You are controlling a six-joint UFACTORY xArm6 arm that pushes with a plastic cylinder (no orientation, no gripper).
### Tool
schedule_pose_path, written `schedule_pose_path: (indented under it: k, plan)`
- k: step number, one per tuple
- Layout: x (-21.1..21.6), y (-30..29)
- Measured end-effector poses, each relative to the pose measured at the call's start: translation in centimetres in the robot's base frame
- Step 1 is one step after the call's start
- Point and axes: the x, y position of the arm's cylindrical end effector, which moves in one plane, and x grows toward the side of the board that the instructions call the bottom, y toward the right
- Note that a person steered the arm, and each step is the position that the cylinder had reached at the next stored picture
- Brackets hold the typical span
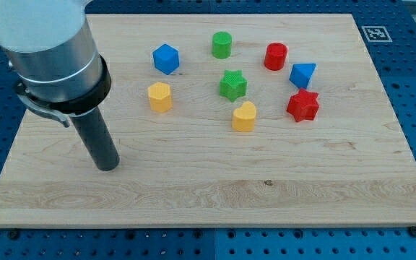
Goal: Move your arm towards center
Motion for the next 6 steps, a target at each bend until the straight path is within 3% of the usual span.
schedule_pose_path:
  k: [3,5,6]
  plan:
    - [-0.7,0.0]
    - [-6.5,3.0]
    - [-6.5,4.9]
